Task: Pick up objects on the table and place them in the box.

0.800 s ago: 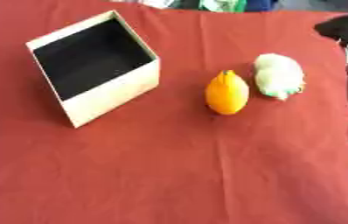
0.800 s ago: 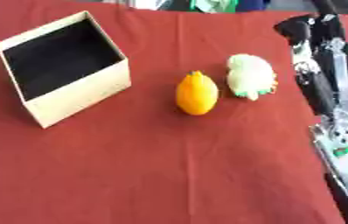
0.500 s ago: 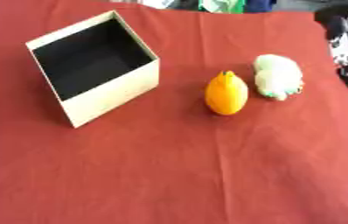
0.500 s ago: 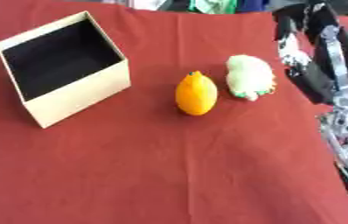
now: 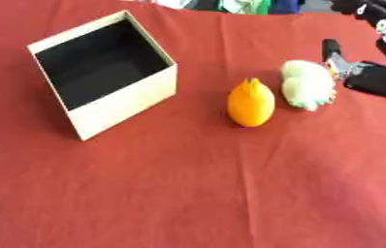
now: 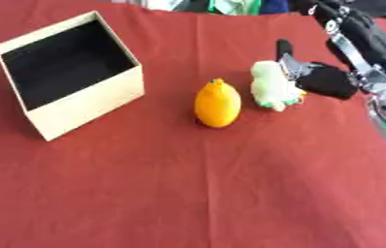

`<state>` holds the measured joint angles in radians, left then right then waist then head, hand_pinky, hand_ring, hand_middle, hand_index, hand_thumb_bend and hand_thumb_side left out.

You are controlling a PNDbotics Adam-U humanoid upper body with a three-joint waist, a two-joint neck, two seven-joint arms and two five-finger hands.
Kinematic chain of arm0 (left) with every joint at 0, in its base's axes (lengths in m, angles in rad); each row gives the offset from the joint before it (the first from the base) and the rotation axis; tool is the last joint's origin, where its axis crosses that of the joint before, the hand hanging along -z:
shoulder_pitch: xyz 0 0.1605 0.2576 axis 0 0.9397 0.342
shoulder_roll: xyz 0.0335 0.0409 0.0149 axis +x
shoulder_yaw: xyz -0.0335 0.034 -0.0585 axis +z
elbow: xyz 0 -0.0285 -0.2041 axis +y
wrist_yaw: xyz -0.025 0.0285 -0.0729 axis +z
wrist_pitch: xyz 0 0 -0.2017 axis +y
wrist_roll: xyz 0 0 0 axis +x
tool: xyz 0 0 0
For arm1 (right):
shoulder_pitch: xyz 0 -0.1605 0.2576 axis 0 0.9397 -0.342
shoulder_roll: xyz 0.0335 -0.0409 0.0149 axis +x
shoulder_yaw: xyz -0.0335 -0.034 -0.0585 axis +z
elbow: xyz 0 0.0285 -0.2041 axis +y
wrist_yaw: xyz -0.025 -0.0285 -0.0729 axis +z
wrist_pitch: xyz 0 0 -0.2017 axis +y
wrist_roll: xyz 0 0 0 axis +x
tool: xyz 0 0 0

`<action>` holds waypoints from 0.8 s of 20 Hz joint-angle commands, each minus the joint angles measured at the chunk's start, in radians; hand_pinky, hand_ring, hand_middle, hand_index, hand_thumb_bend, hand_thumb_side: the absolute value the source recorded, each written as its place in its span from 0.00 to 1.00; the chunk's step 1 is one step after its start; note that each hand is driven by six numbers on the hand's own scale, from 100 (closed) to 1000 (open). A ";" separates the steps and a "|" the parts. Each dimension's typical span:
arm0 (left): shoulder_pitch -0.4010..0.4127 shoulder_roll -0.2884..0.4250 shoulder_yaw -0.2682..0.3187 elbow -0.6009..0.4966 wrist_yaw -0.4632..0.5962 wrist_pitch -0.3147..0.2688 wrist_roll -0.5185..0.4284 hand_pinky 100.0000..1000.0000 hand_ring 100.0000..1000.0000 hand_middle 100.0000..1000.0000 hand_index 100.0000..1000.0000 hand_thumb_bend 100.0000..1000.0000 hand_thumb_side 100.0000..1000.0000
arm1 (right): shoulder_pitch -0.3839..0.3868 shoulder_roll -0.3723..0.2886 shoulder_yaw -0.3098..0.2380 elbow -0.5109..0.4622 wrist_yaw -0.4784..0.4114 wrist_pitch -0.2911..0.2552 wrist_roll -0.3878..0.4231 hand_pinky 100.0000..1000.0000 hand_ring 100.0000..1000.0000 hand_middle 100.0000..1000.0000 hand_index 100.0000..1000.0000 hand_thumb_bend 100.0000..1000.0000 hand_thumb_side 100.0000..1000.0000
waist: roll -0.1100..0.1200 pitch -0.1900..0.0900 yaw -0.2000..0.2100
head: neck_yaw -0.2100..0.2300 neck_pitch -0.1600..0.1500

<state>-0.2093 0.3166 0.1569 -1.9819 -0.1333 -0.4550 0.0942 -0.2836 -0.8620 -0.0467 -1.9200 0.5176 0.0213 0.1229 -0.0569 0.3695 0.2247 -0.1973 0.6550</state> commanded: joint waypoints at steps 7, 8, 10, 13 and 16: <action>-0.001 0.024 -0.002 -0.018 -0.005 0.003 -0.008 0.69 0.79 0.79 0.82 0.03 0.76 | -0.032 -0.098 0.008 0.004 -0.004 0.013 0.210 0.87 0.89 0.85 0.98 0.00 0.38 | -0.001 -0.020 0.002 | 0.003 -0.009; -0.001 0.024 -0.002 -0.018 -0.005 0.003 -0.008 0.68 0.79 0.79 0.82 0.03 0.76 | -0.033 -0.103 0.009 0.005 0.001 0.017 0.222 0.88 0.89 0.85 0.98 0.00 0.36 | -0.001 -0.020 0.003 | 0.004 -0.010; -0.001 0.025 -0.003 -0.018 -0.005 0.003 -0.009 0.68 0.79 0.79 0.82 0.02 0.76 | -0.034 -0.112 0.015 0.006 0.011 0.024 0.246 0.88 0.89 0.84 0.97 0.03 0.34 | -0.002 -0.019 0.004 | 0.004 -0.011; -0.002 0.025 -0.003 -0.018 -0.004 0.004 -0.010 0.68 0.79 0.79 0.82 0.03 0.76 | -0.035 -0.125 0.026 0.006 0.025 0.032 0.283 0.89 0.89 0.84 0.98 0.05 0.30 | -0.004 -0.019 0.004 | 0.004 -0.012; -0.002 0.025 -0.004 -0.018 -0.003 0.004 -0.010 0.68 0.79 0.79 0.82 0.02 0.76 | -0.033 -0.137 0.036 0.012 0.027 0.047 0.310 0.90 0.90 0.84 0.98 0.04 0.27 | -0.005 -0.019 0.004 | 0.003 -0.013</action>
<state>-0.2056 0.3168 0.1514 -1.9819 -0.1343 -0.4502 0.0868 -0.3078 -0.9528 -0.0046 -1.9081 0.5359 0.0639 0.4216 -0.0642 0.3695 0.2281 -0.1956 0.6530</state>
